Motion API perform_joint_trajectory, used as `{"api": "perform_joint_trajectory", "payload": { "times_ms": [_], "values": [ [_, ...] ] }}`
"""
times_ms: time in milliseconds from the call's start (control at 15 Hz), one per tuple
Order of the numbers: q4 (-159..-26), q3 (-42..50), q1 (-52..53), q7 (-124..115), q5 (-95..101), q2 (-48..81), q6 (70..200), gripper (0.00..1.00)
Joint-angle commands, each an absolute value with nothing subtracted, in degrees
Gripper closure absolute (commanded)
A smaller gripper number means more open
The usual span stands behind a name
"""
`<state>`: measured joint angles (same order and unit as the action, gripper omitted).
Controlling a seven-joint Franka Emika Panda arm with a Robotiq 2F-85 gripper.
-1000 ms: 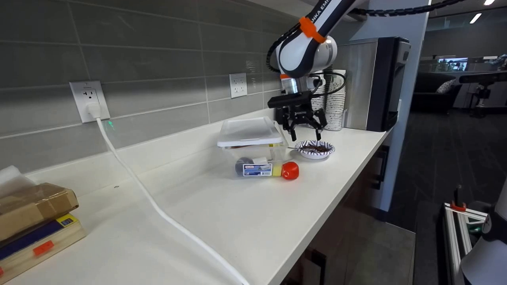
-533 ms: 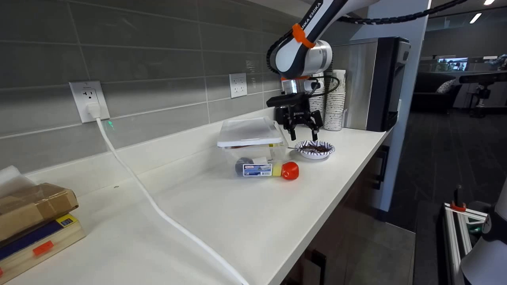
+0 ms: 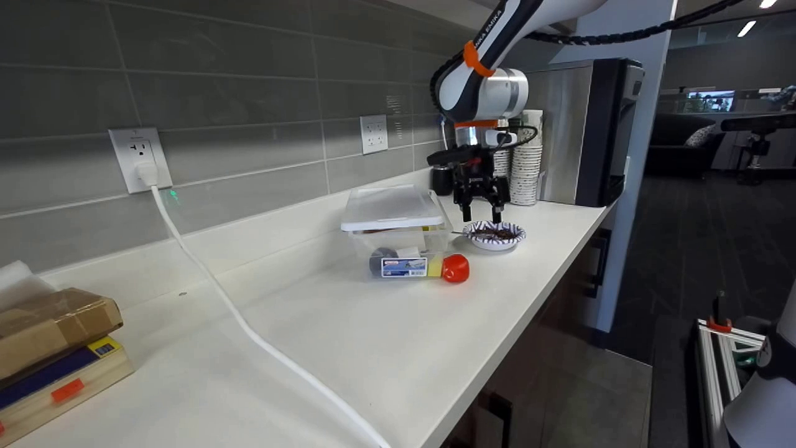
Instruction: Use the cake slicer to stir in the bowl
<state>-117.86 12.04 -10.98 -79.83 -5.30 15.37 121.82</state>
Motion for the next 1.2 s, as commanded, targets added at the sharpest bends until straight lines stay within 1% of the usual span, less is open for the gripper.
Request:
{"api": "perform_joint_trajectory", "payload": {
  "times_ms": [0, 733, 1133],
  "values": [
    [-115.7, 11.8, -11.1, -78.5, -10.0, 16.6, 119.4, 0.0],
    [-116.5, 10.0, -10.9, -73.7, -20.1, 17.7, 120.1, 0.0],
    [-117.1, 9.8, -10.7, -72.3, -21.6, 18.0, 120.6, 0.0]
  ]
}}
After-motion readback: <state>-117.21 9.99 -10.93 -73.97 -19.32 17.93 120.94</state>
